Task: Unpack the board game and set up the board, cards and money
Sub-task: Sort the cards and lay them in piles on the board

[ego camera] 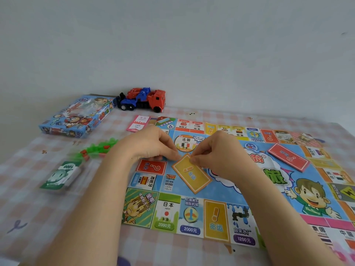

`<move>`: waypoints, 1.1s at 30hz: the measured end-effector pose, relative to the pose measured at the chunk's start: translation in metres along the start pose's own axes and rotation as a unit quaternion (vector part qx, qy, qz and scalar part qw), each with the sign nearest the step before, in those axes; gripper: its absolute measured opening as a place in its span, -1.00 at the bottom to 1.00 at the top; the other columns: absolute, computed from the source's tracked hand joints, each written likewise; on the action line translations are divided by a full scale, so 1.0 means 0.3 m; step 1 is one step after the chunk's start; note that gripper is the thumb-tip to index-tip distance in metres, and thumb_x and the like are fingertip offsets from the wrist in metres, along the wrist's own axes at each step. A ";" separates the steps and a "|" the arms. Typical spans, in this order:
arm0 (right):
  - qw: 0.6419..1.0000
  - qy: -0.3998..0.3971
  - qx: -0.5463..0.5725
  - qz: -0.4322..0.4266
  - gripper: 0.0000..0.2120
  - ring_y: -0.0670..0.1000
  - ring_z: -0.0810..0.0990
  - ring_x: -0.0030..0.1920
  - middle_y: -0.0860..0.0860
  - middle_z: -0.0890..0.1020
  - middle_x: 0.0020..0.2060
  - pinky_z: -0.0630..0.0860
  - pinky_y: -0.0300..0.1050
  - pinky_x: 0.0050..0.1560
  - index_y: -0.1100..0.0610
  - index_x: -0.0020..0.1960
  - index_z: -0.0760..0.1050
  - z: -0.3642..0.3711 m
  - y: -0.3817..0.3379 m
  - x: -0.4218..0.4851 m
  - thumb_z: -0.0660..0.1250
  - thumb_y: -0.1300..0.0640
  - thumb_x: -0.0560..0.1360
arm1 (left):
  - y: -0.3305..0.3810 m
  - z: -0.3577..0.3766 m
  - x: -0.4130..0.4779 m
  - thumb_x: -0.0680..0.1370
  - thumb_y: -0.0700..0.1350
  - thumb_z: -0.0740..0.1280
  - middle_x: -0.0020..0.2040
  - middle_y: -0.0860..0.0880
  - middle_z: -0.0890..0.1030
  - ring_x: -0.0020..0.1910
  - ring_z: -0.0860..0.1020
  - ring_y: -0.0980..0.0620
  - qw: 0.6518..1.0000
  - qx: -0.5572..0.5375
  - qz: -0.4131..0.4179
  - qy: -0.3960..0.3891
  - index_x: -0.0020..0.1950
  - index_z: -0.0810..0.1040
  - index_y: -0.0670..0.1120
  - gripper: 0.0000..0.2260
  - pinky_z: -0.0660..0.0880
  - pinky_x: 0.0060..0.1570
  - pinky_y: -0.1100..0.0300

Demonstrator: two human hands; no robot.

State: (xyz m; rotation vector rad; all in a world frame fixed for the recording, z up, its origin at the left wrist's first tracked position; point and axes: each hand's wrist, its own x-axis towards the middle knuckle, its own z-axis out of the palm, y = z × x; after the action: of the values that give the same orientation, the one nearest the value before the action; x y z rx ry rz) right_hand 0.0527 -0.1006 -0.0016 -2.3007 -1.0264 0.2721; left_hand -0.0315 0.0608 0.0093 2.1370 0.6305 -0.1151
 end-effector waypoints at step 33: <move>0.999 0.043 -0.014 0.002 -0.89 -0.12 0.58 -0.31 -0.09 0.65 -0.33 0.53 -0.27 -0.28 0.07 -0.18 0.68 -0.014 0.014 -0.002 0.41 0.06 0.44 | -0.004 0.014 0.005 0.40 -0.04 0.50 -0.37 0.03 0.61 -0.42 0.52 0.16 0.999 0.049 0.015 0.018 -0.19 0.64 -0.03 -0.90 0.40 -0.46 0.31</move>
State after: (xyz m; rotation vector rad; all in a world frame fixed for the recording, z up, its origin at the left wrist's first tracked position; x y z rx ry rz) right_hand 0.0565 -0.1051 -0.0010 -2.3178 -0.9882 0.1607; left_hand -0.0301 0.0587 0.0053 2.2474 0.6252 -0.0932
